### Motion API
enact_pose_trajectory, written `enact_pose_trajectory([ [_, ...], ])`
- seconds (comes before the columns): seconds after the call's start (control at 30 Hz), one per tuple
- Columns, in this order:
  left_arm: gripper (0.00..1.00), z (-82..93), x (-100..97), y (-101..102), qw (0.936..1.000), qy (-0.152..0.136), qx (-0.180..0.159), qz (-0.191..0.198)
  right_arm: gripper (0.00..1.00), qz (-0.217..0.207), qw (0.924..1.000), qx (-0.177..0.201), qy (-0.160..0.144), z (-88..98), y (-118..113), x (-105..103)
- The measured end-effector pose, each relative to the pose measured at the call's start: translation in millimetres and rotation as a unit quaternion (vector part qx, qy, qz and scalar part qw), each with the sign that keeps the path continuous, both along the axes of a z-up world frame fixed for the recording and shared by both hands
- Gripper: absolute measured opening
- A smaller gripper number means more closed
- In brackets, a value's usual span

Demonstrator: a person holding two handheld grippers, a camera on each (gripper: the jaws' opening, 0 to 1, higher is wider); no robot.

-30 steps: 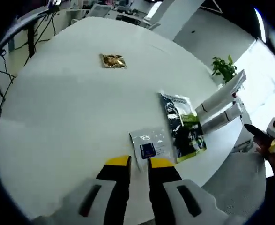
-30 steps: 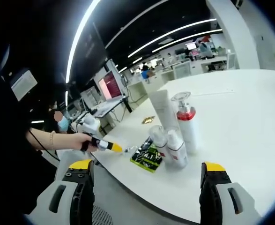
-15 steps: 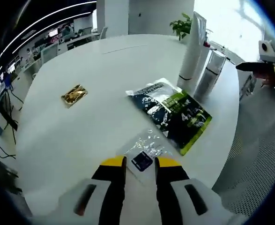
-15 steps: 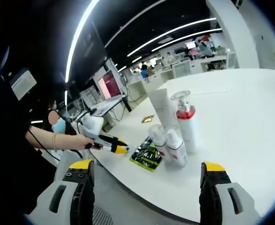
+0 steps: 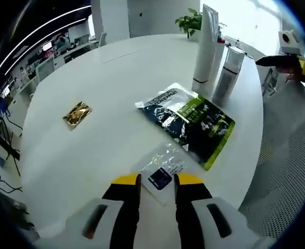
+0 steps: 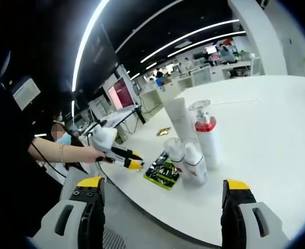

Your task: Arrange the skincare products in the storage area until every visible bottle or jar stands upright without overlapping.

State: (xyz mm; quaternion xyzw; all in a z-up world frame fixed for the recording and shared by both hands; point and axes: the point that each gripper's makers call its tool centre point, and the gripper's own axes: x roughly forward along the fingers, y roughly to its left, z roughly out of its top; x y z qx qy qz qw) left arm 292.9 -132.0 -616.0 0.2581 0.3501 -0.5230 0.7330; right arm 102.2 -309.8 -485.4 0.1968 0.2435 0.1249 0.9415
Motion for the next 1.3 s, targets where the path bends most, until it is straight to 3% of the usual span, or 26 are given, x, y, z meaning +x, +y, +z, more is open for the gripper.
enact_pose_trajectory([
  [0.57, 0.29, 12.8, 1.2, 5, 0.9978, 0.028, -0.029, 0.053, 0.97, 0.005, 1.0000, -0.003, 0.002, -1.8, 1, -1],
  [0.9, 0.42, 35.8, -6.4, 8, 0.9906, 0.044, -0.078, 0.104, 0.96, 0.006, 1.0000, -0.007, 0.002, -2.8, 1, -3],
  [1.3, 0.59, 58.9, -21.8, 10, 0.9840, 0.053, -0.114, 0.127, 0.95, 0.006, 1.0000, -0.007, -0.002, -2.9, 0, -4],
])
